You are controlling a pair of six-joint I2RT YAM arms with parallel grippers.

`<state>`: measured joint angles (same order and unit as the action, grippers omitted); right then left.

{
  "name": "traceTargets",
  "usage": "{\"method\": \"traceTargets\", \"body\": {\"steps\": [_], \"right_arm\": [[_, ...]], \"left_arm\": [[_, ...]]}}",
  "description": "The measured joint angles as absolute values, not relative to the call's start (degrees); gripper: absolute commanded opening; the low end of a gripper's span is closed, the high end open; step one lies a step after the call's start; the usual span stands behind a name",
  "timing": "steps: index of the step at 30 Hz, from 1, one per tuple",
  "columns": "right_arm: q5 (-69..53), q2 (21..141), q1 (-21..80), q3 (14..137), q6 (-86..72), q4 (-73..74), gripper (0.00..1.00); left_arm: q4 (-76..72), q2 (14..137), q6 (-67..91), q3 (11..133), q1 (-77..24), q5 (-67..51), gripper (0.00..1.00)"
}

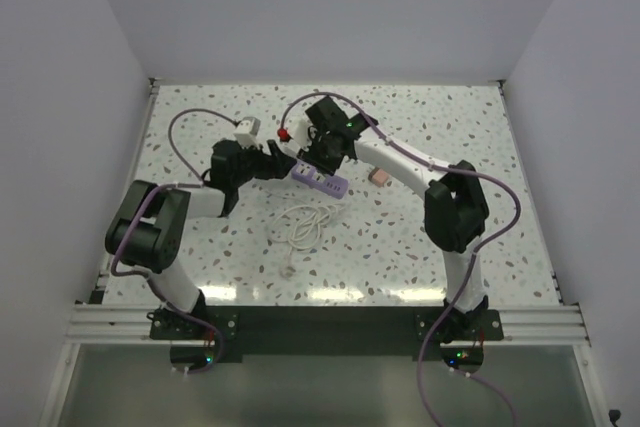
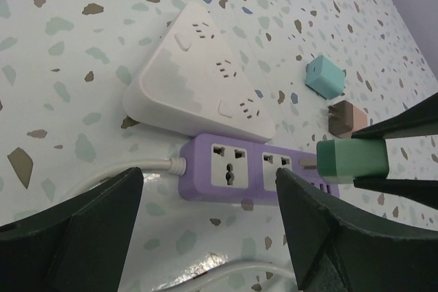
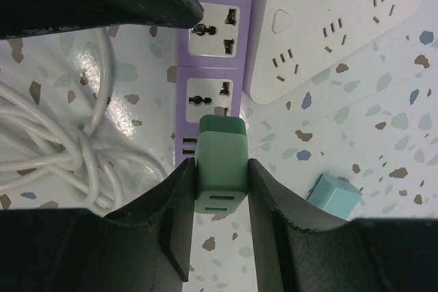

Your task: Insert the plug

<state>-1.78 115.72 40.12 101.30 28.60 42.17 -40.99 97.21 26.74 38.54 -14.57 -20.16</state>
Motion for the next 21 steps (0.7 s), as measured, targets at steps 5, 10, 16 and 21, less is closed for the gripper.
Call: {"method": "traceTargets", "body": {"steps": [5,10,16,21], "right_arm": [[-1.3,116.3,40.0,101.2,29.4,42.5,0.00],[-1.0,116.3,39.3,100.6,29.4,41.8,0.00],[-0.5,116.3,38.3,99.5,29.4,41.1,0.00],[-0.4,115.7,37.9,96.3,29.4,40.0,0.00]], "left_arm": [[-41.1,101.4,25.8,42.6,-16.0,-19.7,0.84],[-39.9,106.8,24.6,48.0,-18.0,-19.2,0.84],[-37.8,108.2,23.7,48.9,-19.9,-18.9,0.84],[-36.9,109.8,22.9,49.9,-20.4,-18.4,0.84]]}}
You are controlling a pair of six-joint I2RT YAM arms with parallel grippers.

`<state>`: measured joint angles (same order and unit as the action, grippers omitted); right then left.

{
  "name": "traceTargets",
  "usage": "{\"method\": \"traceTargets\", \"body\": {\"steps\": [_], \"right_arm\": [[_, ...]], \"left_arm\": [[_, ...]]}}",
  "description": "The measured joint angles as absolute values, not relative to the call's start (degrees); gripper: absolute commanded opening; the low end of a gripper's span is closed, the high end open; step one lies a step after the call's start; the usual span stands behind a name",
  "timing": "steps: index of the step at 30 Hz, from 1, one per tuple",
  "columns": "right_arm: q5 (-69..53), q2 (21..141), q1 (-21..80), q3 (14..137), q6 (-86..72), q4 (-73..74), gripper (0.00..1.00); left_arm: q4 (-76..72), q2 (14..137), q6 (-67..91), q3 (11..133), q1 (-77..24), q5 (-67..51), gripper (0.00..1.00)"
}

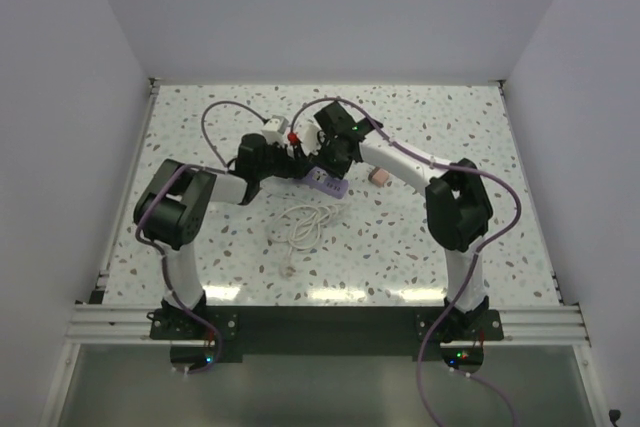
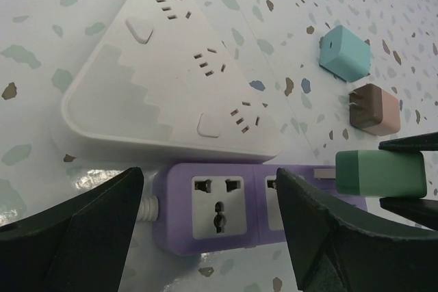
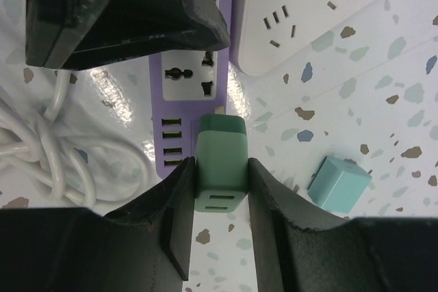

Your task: Insert the plug

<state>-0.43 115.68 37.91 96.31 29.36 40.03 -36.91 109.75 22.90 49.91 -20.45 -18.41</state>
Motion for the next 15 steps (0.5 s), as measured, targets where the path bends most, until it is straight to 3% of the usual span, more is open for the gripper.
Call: {"method": "traceTargets", "body": {"steps": [15], "right_arm": [[1.0,111.2,36.9,92.5,29.3,38.8,0.00]], "left_arm": [[-41.4,114.2,21.2,51.5,-25.3,-23.4,0.84]]}}
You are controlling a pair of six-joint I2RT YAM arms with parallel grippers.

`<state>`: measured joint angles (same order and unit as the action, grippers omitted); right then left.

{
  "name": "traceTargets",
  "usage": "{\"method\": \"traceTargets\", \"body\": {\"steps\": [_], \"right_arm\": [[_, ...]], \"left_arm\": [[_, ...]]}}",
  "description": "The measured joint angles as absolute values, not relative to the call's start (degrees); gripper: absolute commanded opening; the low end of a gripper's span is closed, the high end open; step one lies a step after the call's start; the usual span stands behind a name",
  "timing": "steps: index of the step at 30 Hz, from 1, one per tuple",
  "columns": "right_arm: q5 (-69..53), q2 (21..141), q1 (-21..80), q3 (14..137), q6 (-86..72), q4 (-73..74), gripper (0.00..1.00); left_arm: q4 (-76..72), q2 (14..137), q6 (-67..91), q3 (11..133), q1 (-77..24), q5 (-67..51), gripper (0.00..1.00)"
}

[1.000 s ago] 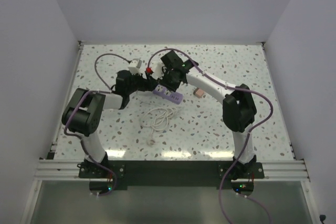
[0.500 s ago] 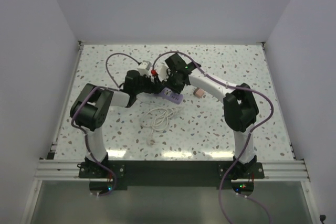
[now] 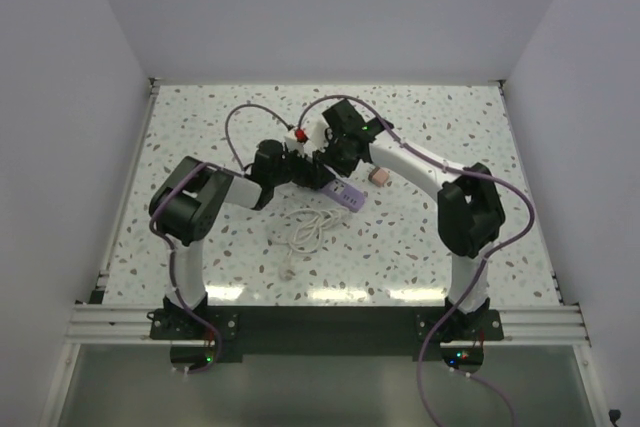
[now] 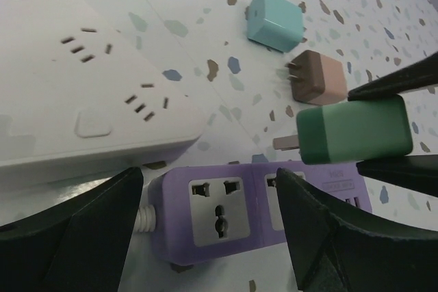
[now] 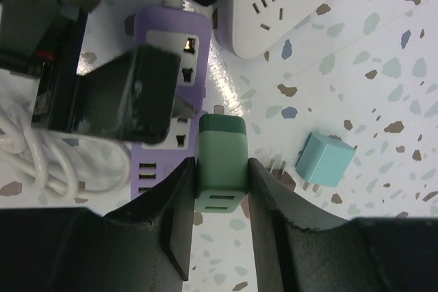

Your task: Insert the plug

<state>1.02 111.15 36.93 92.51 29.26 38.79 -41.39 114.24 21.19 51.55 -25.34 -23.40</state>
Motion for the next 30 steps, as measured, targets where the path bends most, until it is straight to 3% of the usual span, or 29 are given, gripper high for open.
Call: {"method": "traceTargets", "body": {"steps": [17,30], "right_arm": [[1.6,101.8,36.8,85.3,24.4,44.9,0.00],[0.6,105.2,36.8,85.9,23.8,46.6,0.00]], "left_arm": [[-45.8,110.8,19.7,46.7,-27.3,-27.9,0.86],[-46.2,93.1,18.1,37.5,-24.8,-20.9,0.87]]}}
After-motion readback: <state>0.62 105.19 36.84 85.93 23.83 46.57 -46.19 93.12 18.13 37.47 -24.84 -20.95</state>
